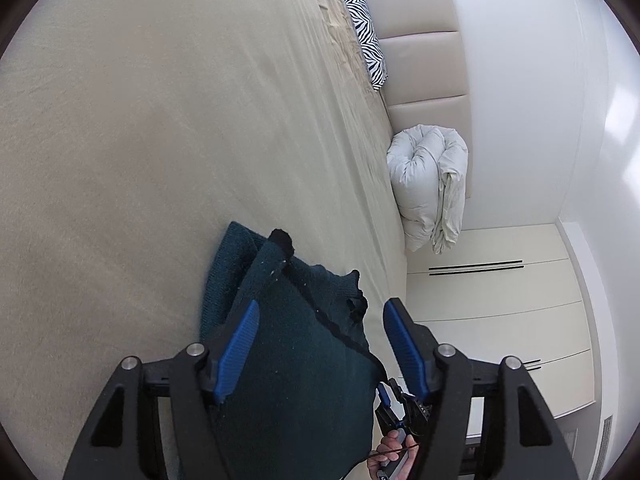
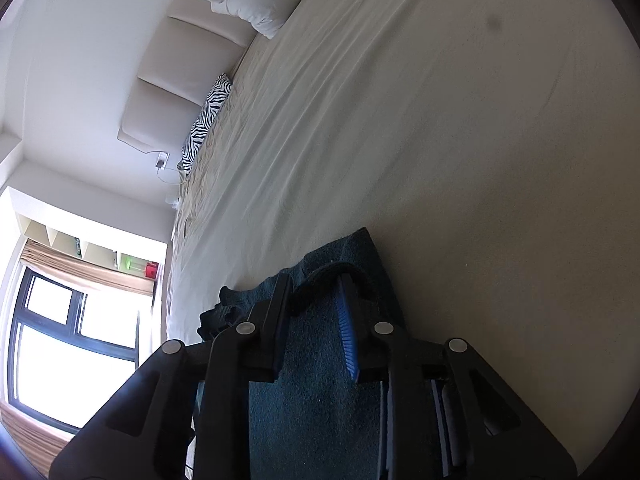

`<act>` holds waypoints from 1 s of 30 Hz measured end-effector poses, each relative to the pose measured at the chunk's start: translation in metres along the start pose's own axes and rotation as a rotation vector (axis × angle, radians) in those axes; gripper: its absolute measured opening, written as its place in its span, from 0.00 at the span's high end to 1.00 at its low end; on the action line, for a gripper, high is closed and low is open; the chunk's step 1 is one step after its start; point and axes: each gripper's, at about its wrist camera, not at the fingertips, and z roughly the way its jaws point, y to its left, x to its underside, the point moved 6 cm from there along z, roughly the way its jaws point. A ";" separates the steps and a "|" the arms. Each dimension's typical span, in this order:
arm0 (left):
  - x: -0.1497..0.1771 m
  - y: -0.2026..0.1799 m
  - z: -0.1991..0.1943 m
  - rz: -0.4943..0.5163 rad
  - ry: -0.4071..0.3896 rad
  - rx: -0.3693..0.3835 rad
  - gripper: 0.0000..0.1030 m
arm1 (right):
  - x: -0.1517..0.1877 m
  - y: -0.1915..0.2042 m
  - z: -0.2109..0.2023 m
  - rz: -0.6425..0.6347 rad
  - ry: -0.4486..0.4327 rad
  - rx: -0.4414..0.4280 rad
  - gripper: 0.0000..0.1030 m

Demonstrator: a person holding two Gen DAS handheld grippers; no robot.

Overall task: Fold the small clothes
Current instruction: 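Lower the folded hem onto the sweater and open both grippers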

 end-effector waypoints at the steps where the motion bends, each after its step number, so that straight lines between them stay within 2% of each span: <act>1: 0.003 -0.001 -0.004 0.012 0.002 -0.001 0.35 | -0.001 -0.001 -0.002 0.000 -0.011 0.001 0.59; 2: 0.006 -0.002 -0.009 0.025 -0.002 -0.005 0.35 | 0.000 -0.002 -0.007 0.000 -0.023 0.004 0.45; 3: 0.010 -0.004 -0.014 0.043 -0.005 -0.014 0.35 | 0.000 -0.003 -0.012 -0.006 -0.038 0.014 0.44; 6: 0.027 -0.005 -0.034 0.120 -0.021 -0.061 0.35 | 0.008 0.002 -0.027 -0.080 -0.039 0.036 0.45; 15: 0.094 0.013 -0.069 0.273 -0.032 -0.206 0.35 | 0.072 -0.004 -0.066 -0.358 0.020 0.229 0.47; 18: 0.110 0.021 -0.070 0.327 -0.022 -0.265 0.35 | 0.091 -0.008 -0.075 -0.412 0.035 0.254 0.47; 23: 0.130 0.025 -0.071 0.385 -0.022 -0.299 0.36 | 0.119 -0.019 -0.097 -0.478 0.065 0.278 0.51; 25: 0.135 0.023 -0.069 0.410 -0.027 -0.317 0.36 | 0.124 -0.022 -0.099 -0.482 0.075 0.273 0.56; 27: 0.138 0.022 -0.068 0.437 -0.027 -0.337 0.41 | 0.125 -0.024 -0.099 -0.487 0.080 0.274 0.60; 29: 0.139 0.022 -0.064 0.452 -0.022 -0.353 0.55 | 0.125 -0.026 -0.102 -0.484 0.079 0.274 0.64; 30: 0.139 0.023 -0.065 0.459 -0.027 -0.369 0.58 | 0.125 -0.027 -0.103 -0.481 0.077 0.272 0.66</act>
